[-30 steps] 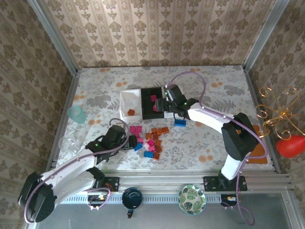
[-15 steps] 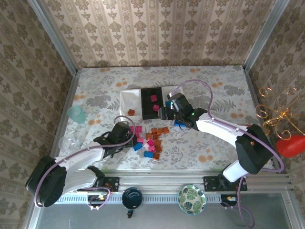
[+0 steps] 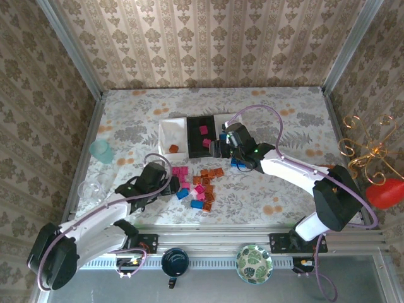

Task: Sort the legos into containers by color

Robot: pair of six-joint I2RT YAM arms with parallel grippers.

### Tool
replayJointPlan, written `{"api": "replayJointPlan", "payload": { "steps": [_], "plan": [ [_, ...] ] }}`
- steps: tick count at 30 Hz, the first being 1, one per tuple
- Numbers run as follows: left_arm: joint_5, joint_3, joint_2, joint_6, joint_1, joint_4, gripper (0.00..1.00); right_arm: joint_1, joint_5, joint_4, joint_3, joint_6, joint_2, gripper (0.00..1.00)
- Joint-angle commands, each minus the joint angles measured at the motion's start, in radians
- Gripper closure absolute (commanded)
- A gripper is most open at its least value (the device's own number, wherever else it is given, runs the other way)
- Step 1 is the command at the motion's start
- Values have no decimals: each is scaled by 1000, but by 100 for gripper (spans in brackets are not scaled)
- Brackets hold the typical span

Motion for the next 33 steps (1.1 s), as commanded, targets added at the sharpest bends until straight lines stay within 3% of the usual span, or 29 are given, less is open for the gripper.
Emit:
{"api": "replayJointPlan", "payload": {
  "steps": [1, 6, 8, 11, 18, 24, 33],
  "plan": [
    [4, 43, 84, 28, -7, 43, 23, -1, 4, -1, 6, 3, -20, 26],
    [-14, 65, 222, 25, 4, 118, 25, -1, 4, -12, 1, 2, -36, 26],
    [-3, 70, 244, 22, 11, 125, 34, -1, 8, -13, -4, 3, -47, 26],
    [-3, 47, 225, 16, 11, 118, 44, -1, 13, -16, -14, -1, -60, 26],
    [-13, -32, 142, -1, 40, 75, 58, -1, 5, -1, -16, 0, -50, 26],
    [-7, -29, 102, 9, 42, 72, 33, -1, 1, 7, -20, 2, -43, 26],
    [-5, 87, 160, 66, 62, 99, 34, -2, 13, -1, -31, -3, -63, 26]
  ]
}}
